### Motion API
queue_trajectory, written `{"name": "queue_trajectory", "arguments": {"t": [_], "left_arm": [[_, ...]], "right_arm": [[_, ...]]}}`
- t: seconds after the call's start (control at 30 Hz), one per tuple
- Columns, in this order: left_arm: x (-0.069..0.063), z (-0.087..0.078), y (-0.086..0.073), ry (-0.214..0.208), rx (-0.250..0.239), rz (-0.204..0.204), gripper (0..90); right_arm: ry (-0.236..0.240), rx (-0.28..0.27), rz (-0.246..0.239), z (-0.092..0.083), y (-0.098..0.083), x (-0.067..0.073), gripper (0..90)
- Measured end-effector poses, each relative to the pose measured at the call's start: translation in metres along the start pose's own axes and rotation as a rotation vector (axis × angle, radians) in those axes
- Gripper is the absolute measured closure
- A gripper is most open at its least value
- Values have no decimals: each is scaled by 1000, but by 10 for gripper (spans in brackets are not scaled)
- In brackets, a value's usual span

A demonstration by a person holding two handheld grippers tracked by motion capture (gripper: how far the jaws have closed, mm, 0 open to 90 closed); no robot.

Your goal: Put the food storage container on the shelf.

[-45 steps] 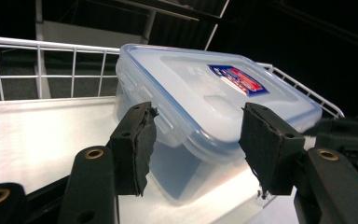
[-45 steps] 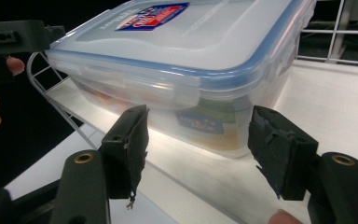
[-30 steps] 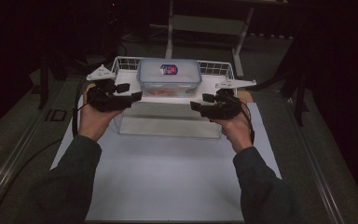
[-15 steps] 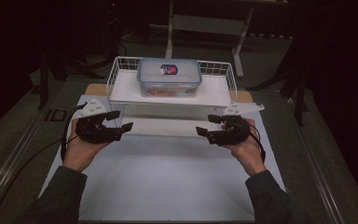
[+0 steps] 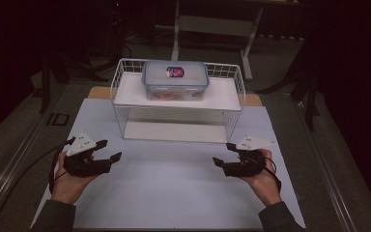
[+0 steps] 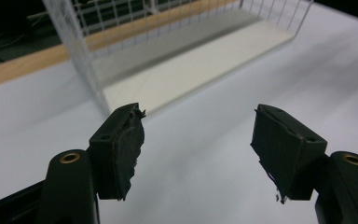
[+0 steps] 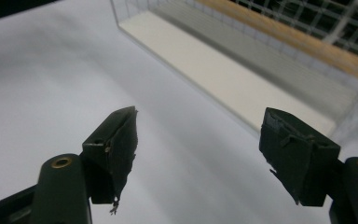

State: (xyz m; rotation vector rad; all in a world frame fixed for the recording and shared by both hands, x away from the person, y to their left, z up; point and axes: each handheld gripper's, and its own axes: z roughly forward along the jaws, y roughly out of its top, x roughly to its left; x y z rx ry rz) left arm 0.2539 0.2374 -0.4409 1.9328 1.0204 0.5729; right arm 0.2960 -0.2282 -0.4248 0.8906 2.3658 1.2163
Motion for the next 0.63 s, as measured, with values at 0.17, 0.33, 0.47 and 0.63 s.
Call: {"name": "queue_trajectory", "arguments": {"t": [0.17, 0.33, 0.47, 0.63], "left_arm": [[3, 0, -24, 31, 4, -32, 322], [7, -2, -38, 93, 9, -46, 309], [12, -9, -43, 126, -20, -78, 303], [16, -13, -46, 170, -47, -86, 294]], "right_arm": [[-40, -23, 46, -15, -25, -6, 272], [-93, -84, 90, -31, -47, -9, 270], [-140, -118, 123, -41, -62, -11, 270], [-178, -151, 142, -45, -68, -15, 271]]}}
